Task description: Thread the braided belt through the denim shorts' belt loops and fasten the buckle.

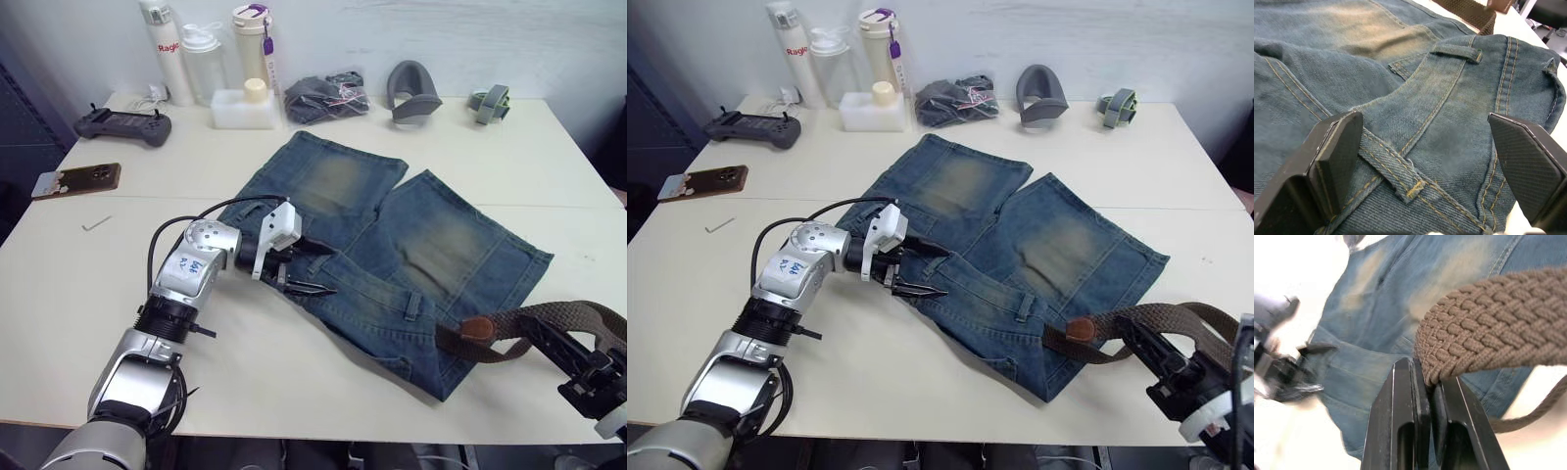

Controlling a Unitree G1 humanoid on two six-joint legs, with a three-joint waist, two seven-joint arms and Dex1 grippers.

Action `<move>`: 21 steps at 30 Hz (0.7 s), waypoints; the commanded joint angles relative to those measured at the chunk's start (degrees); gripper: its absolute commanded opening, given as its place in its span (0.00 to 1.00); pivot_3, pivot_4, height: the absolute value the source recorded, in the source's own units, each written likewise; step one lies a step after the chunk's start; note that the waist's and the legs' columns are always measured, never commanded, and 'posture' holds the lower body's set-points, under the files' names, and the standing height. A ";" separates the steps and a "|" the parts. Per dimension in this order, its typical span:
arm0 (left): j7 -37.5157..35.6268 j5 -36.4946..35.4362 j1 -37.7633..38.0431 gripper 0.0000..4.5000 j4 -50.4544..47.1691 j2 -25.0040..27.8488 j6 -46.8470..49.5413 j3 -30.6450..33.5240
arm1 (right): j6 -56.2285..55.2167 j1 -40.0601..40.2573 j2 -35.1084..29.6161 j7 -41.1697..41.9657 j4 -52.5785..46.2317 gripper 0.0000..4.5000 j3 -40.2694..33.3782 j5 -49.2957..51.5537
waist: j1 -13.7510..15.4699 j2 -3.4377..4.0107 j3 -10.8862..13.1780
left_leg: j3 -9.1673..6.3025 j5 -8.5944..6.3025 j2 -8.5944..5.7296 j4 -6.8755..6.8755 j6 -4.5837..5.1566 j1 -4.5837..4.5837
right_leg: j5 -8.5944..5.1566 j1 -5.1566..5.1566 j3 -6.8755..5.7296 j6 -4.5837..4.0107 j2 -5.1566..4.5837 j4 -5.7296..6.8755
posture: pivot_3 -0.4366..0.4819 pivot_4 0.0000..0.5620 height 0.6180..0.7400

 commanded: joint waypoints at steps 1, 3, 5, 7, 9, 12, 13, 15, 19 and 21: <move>0.41 -0.43 0.55 0.99 -3.08 -0.09 0.67 0.27 | -8.71 -5.15 -0.62 -4.96 -7.58 0.00 7.20 1.34 | -0.05 0.01 0.00 | 0.01 0.00 -0.01 0.00 0.00 0.01 | 0.00 0.00 0.01 0.00 0.00 -0.01 | 0.48 0.27 0.26; 0.70 -0.58 0.93 0.99 -3.89 -0.14 1.19 0.32 | -9.82 -8.87 -1.16 -9.44 -7.58 0.00 12.68 1.34 | 0.03 0.02 0.00 | 0.01 0.00 -0.01 0.03 0.00 0.00 | 0.01 0.00 0.01 0.02 0.00 0.01 | 0.48 0.27 0.26; 0.89 -0.63 1.08 0.99 -4.34 -0.09 1.55 0.45 | -9.93 -11.69 -1.81 -12.61 -7.58 0.00 16.50 1.34 | 0.04 0.04 0.02 | 0.00 0.01 -0.01 0.03 -0.01 0.01 | 0.04 0.00 0.02 0.08 0.00 0.02 | 0.48 0.27 0.26; 1.09 -0.59 1.15 0.99 -4.60 -0.04 1.79 0.62 | -10.14 -14.18 -2.07 -15.35 -7.58 0.00 19.10 1.34 | 0.23 0.08 0.02 | 0.00 0.15 -0.01 0.05 -0.28 -0.01 | 0.06 -0.02 0.02 0.11 -0.01 0.06 | 0.48 0.27 0.26; 1.28 -0.49 1.13 0.99 -4.69 0.05 1.85 0.76 | -10.17 -16.30 -2.41 -18.39 -7.58 0.00 21.32 1.34 | 0.31 0.08 0.02 | 0.00 0.21 -0.02 0.05 -0.39 -0.01 | 0.07 -0.01 0.01 0.14 -0.01 0.07 | 0.48 0.27 0.26; 1.33 -0.36 1.17 0.99 -5.04 0.25 1.71 0.67 | -10.32 -16.51 -2.66 -22.40 -7.58 0.00 22.82 1.34 | 0.32 0.08 0.02 | 0.00 0.21 -0.02 0.05 -0.39 -0.01 | 0.07 -0.01 0.01 0.14 -0.01 0.06 | 0.48 0.27 0.26; 1.29 -0.31 1.25 0.99 -5.28 0.34 1.59 0.61 | -10.48 -16.17 -2.71 -23.56 -7.58 0.00 22.85 1.34 | 0.34 0.08 0.02 | 0.00 0.21 -0.02 0.05 -0.40 -0.01 | 0.07 0.00 0.01 0.14 -0.01 0.07 | 0.48 0.27 0.26; 1.33 -0.33 1.38 0.99 -5.64 0.41 1.62 0.59 | -10.63 -15.51 -2.85 -24.87 -7.58 0.00 22.50 1.34 | 0.27 0.08 0.02 | 0.00 0.22 -0.01 0.05 -0.39 -0.02 | 0.08 0.00 0.01 0.15 -0.01 0.06 | 0.48 0.27 0.26; 1.51 -0.31 1.64 0.99 -6.03 0.39 1.67 0.56 | -11.98 -15.10 -2.45 -26.64 -7.58 0.00 21.89 1.34 | 0.25 0.09 0.01 | 0.00 0.22 -0.01 0.05 -0.40 -0.01 | 0.08 -0.01 0.01 0.16 -0.01 0.09 | 0.48 0.27 0.26; 1.65 -0.30 1.74 0.99 -6.19 0.28 1.73 0.56 | -12.07 -15.29 -3.16 -27.05 -7.58 0.00 21.74 1.34 | 0.24 0.09 0.01 | 0.00 0.22 -0.01 0.05 -0.40 -0.01 | 0.08 0.00 0.01 0.16 -0.01 0.10 | 0.48 0.27 0.26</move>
